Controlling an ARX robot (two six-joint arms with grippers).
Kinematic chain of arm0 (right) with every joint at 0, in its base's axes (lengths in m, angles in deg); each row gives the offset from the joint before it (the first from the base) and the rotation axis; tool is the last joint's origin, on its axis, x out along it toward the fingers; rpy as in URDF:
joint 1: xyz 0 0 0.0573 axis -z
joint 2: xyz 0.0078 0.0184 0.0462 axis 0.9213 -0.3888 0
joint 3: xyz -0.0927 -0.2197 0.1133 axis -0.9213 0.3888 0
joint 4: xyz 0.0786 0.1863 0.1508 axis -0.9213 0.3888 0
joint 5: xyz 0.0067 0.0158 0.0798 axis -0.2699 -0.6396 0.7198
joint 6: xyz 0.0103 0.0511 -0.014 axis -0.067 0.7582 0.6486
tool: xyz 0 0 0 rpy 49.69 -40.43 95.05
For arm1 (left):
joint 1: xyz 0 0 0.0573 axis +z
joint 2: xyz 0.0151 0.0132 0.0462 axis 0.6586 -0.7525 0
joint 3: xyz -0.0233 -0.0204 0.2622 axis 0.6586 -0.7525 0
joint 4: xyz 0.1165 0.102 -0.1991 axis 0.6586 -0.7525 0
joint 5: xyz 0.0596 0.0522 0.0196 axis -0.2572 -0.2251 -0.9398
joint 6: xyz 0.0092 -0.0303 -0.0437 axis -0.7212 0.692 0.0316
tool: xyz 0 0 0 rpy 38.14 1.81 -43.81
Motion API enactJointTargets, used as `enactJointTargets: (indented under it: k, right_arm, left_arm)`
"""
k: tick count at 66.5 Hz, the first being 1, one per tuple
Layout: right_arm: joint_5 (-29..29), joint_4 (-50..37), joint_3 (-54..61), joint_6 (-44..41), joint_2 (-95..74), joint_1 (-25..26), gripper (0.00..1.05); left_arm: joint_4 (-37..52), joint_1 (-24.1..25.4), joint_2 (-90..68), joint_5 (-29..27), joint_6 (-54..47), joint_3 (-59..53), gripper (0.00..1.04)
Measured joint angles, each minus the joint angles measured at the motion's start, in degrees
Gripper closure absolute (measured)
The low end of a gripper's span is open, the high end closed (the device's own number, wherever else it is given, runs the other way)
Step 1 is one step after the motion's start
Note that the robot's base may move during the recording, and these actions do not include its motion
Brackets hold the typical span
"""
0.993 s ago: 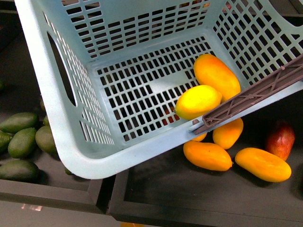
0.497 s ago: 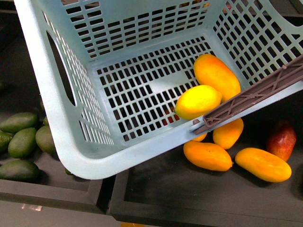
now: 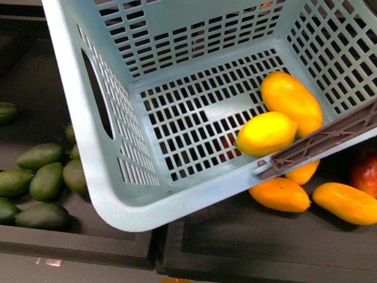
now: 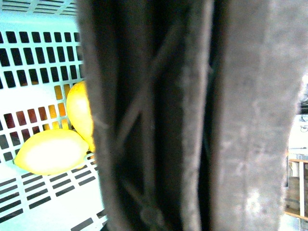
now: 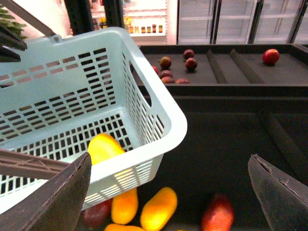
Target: Pick lemon and mango into basket
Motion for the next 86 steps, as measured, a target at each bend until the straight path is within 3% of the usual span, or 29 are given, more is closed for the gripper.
enactJointTargets:
  k: [86]
  right_arm:
    - [0.09, 0.07, 0.00, -0.09, 0.09, 0.00, 0.09]
  left_arm:
    - [0.00, 0.74, 0.00, -1.49, -0.68, -0.02, 0.91]
